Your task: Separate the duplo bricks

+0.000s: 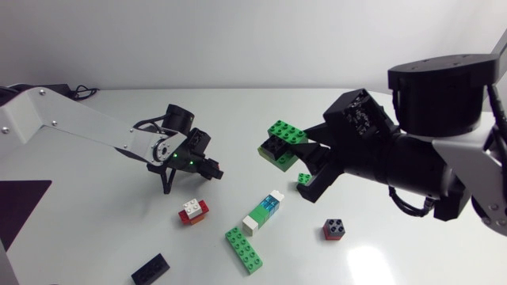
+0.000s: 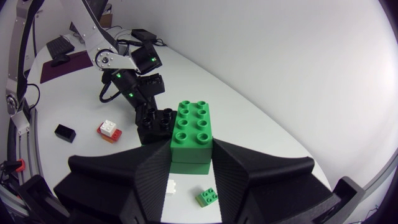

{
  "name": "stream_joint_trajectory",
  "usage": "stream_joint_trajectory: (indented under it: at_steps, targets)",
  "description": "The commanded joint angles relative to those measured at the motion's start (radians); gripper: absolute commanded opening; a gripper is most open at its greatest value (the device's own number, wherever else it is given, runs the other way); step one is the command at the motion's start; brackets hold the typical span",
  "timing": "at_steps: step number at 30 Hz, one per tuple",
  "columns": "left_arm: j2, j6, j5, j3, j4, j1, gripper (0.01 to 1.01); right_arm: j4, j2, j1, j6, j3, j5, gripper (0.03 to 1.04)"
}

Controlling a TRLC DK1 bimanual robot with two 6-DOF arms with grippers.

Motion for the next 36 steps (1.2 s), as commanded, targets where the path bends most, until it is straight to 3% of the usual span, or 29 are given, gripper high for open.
stream_joint_trajectory:
  at_steps: [1, 5, 9, 12, 16, 21, 27, 36]
  targets:
    - [-0.002, 0.006, -0.010, -0.017, -0.004, -0.005, 0.659, 0.008, -0.016, 0.003, -0.016, -0.031, -0.003, 0.21]
    - [-0.100, 0.001, -0.010, -0.016, -0.014, -0.001, 0.780, 0.024, -0.034, -0.003, -0.012, -0.055, -0.011, 0.21]
    - [-0.221, -0.010, -0.001, 0.014, -0.089, 0.002, 0.793, 0.040, -0.056, -0.012, -0.002, -0.074, -0.022, 0.21]
    - [-0.319, -0.039, 0.080, 0.037, -0.170, -0.004, 0.802, 0.047, -0.062, -0.035, 0.017, -0.084, -0.042, 0.21]
    - [-0.482, -0.040, 0.177, 0.014, -0.213, -0.053, 0.800, 0.051, -0.060, -0.147, 0.069, -0.090, -0.172, 0.21]
    - [-0.620, -0.028, 0.191, -0.069, -0.176, -0.140, 0.800, 0.063, -0.013, -0.293, 0.159, -0.092, -0.339, 0.21]
    - [-0.746, 0.121, 0.105, -0.212, -0.055, -0.268, 0.802, -0.011, 0.092, -0.399, 0.221, -0.020, -0.497, 0.21]
    - [-0.846, 0.418, -0.018, -0.342, -0.009, -0.456, 0.803, -0.143, 0.173, -0.423, 0.287, 0.118, -0.646, 0.21]
